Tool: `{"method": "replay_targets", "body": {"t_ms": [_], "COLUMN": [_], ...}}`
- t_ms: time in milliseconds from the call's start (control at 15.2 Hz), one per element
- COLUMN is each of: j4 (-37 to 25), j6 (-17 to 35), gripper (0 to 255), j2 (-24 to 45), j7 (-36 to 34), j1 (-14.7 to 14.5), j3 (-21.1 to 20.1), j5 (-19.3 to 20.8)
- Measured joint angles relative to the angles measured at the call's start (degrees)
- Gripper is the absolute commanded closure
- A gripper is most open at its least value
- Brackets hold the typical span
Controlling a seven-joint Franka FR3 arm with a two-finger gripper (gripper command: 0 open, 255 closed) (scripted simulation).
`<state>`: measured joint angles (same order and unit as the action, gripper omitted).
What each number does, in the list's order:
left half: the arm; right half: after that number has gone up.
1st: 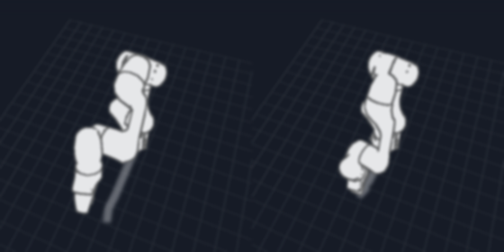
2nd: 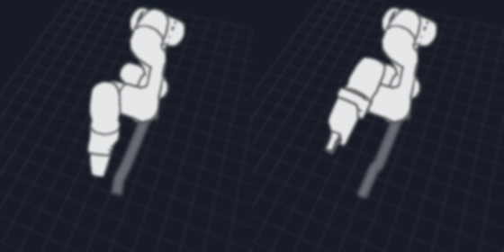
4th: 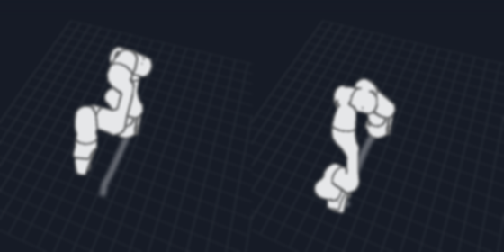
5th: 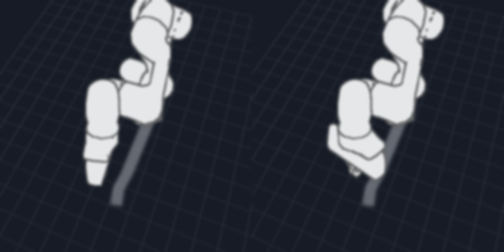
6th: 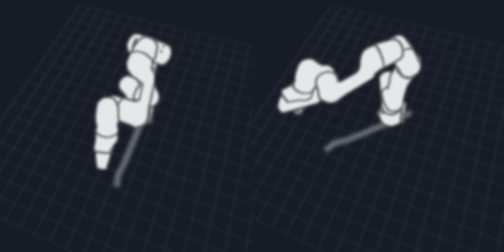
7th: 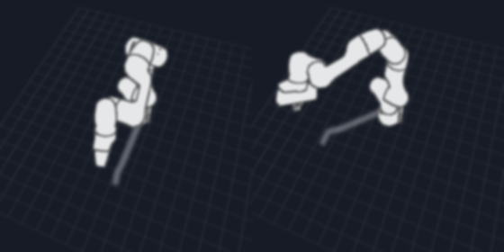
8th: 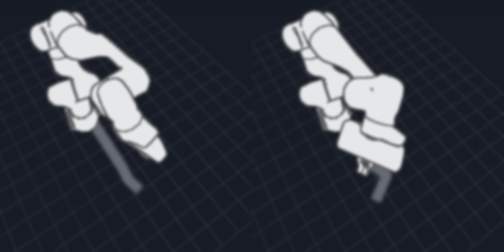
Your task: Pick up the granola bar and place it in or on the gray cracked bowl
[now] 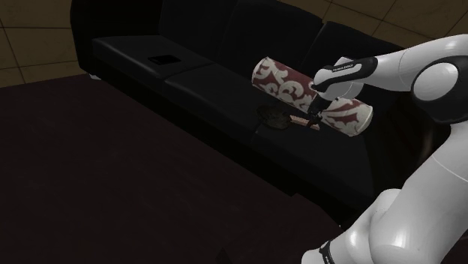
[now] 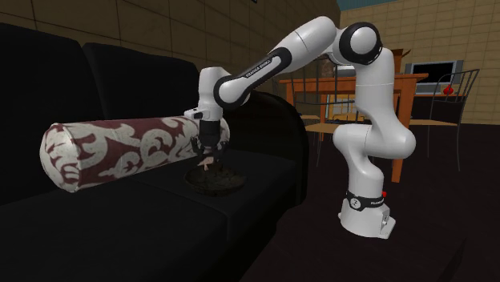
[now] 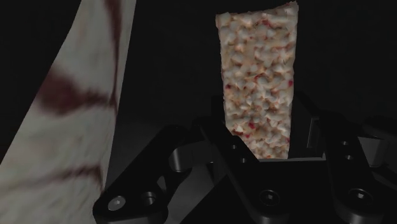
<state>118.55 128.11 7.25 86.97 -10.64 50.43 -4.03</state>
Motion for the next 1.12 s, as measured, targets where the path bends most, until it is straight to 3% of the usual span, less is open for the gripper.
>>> {"method": "replay_targets", "body": {"t_ms": [1122], "j4": [-7.98], "j6": [-11.97], "gripper": [255], "j2": [-6.25], "j7": [-3.72], "j1": [-1.43], "j3": [0.46], "j5": [5.97]}}
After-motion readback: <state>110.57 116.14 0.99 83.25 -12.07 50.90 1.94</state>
